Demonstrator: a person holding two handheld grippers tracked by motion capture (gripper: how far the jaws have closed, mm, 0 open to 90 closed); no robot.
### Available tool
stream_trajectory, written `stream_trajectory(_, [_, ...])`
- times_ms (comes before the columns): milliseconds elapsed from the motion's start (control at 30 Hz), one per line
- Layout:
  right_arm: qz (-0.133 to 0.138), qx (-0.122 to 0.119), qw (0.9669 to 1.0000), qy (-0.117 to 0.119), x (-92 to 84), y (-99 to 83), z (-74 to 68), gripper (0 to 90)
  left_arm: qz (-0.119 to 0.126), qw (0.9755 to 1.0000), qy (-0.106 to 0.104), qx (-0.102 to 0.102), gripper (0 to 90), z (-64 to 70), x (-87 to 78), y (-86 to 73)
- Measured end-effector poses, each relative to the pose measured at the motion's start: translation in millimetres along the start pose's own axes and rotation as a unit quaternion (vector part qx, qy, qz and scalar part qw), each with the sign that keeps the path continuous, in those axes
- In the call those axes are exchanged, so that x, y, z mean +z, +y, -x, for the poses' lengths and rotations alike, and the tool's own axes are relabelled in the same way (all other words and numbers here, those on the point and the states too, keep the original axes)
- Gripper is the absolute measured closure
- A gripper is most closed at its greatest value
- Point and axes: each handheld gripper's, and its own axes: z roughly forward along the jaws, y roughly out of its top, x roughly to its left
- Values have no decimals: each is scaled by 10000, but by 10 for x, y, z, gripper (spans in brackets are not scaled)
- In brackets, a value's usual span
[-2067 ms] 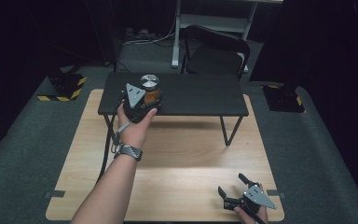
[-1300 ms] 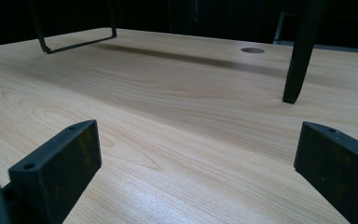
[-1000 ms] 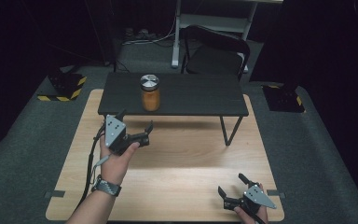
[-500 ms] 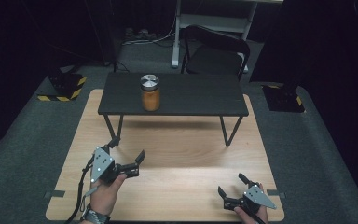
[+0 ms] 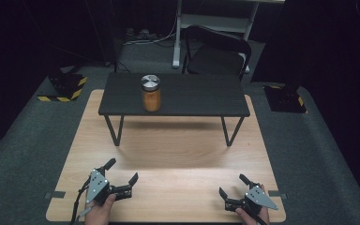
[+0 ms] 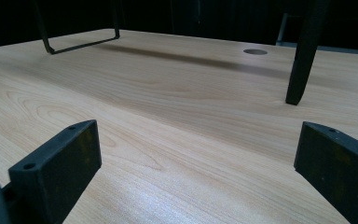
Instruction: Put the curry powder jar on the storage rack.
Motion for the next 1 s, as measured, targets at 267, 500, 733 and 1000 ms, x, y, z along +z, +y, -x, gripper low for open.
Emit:
stream_trajectory(267, [5,-53,10000,-20,-4,-3,-16,0,-102,9997,-177,131,5,-23,-104,-196])
stream_trajectory(500, [-16,-38,10000,-41,-5,4,-22,0,-245,9993,-225,184,5,-40,-146,-271])
stream_trajectory(733, [-18,-35,10000,-32,-5,4,-19,0,-482,9982,-172,303,5,-41,-129,-292])
stream_trajectory(1000, [-39,-26,10000,-8,0,12,-8,0,-703,9972,-106,220,5,-56,-101,-291])
